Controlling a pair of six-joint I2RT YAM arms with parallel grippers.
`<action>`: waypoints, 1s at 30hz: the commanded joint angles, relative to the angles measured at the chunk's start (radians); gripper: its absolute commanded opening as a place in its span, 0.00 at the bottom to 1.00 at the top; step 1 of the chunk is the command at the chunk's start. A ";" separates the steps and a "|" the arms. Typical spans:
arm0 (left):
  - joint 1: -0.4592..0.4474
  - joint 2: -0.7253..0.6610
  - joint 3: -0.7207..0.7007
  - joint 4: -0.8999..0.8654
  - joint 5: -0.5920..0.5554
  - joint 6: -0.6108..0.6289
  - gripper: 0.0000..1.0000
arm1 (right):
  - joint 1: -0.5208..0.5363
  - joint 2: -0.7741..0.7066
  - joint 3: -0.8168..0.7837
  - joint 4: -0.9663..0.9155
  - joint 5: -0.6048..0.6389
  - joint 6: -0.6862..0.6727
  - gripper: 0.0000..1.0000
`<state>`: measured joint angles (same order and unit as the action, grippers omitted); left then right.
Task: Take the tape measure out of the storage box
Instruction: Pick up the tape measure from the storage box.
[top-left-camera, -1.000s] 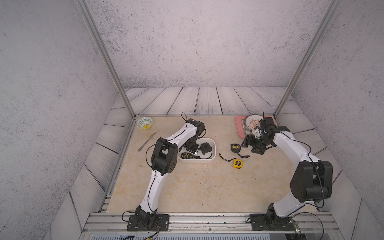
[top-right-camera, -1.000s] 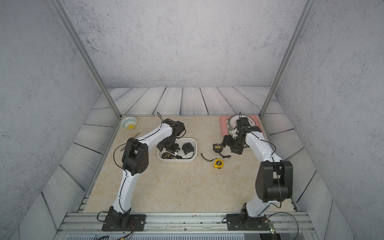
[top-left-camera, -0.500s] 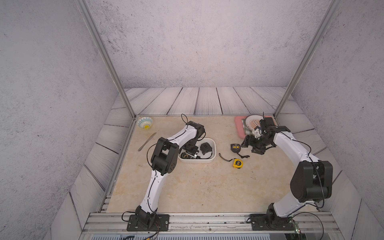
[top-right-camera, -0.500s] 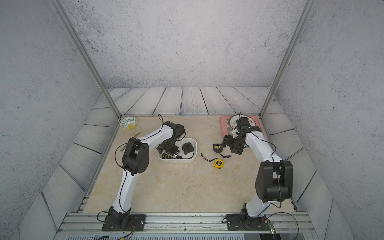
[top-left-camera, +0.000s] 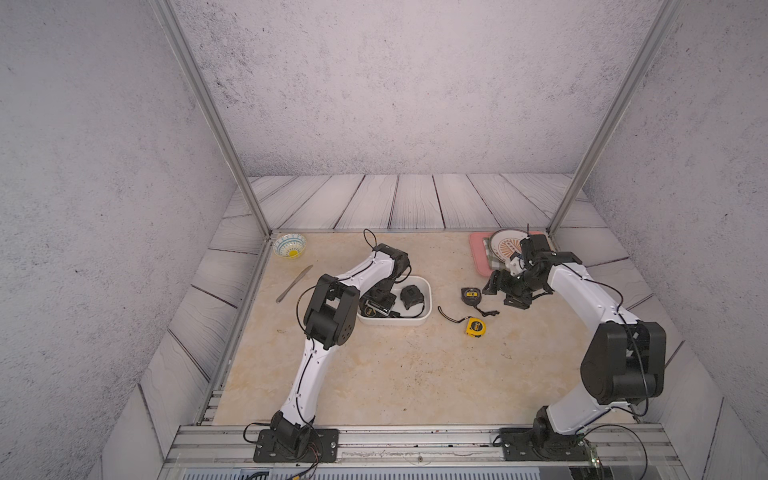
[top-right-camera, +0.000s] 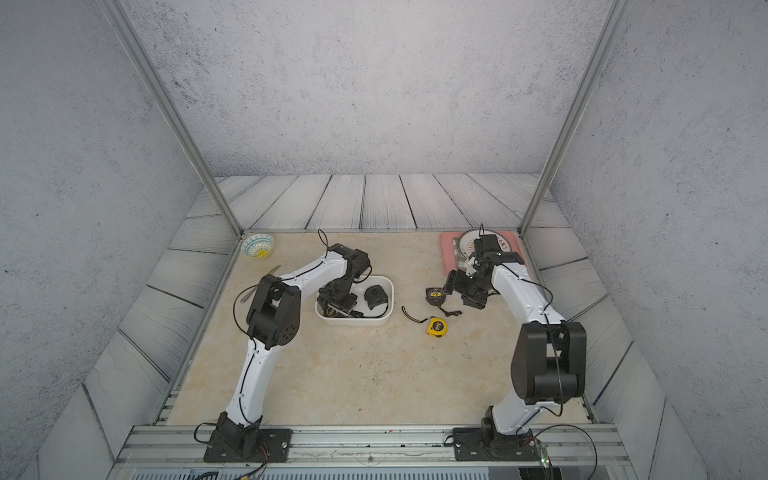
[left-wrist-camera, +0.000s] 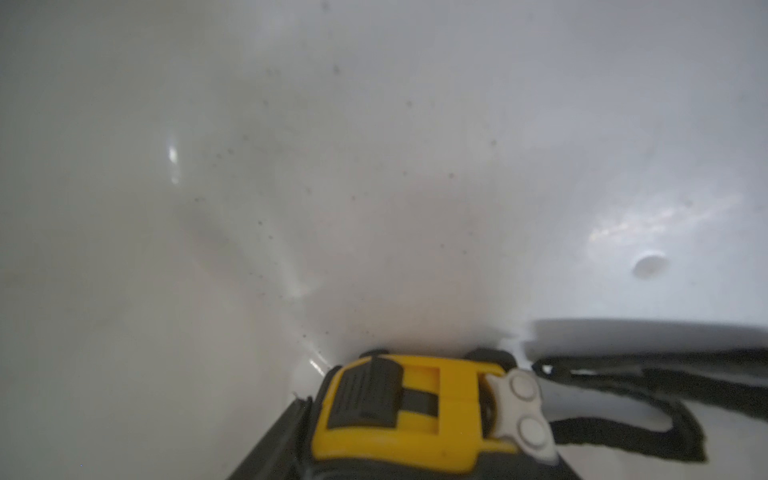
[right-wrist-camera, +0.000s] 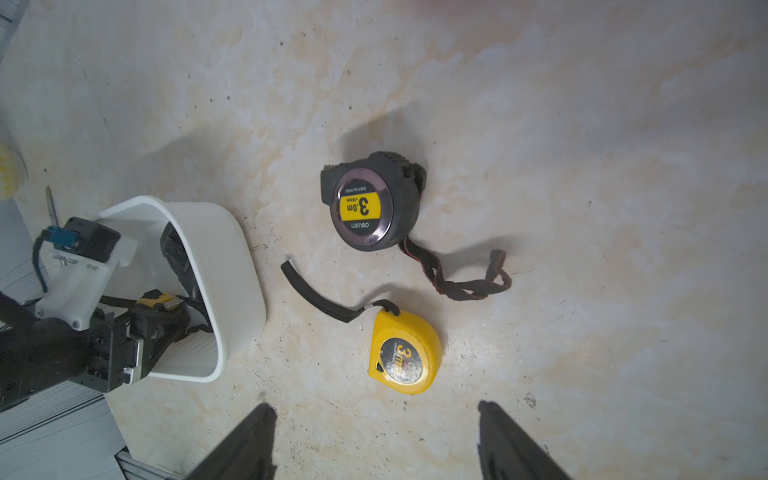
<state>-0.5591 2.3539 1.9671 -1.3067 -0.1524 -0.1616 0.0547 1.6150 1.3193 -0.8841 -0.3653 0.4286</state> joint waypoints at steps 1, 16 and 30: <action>0.011 0.011 0.031 0.007 -0.009 -0.007 0.40 | -0.005 0.020 0.024 -0.018 -0.001 -0.012 0.79; 0.012 0.026 0.270 -0.041 -0.019 -0.045 0.00 | -0.005 0.018 0.027 0.016 -0.076 -0.025 0.78; 0.011 -0.035 0.467 0.016 0.428 -0.364 0.00 | 0.115 -0.064 0.036 0.138 -0.193 -0.125 0.76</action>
<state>-0.5510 2.3814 2.4260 -1.3338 0.1001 -0.3965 0.1299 1.6119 1.3205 -0.7868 -0.5175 0.3439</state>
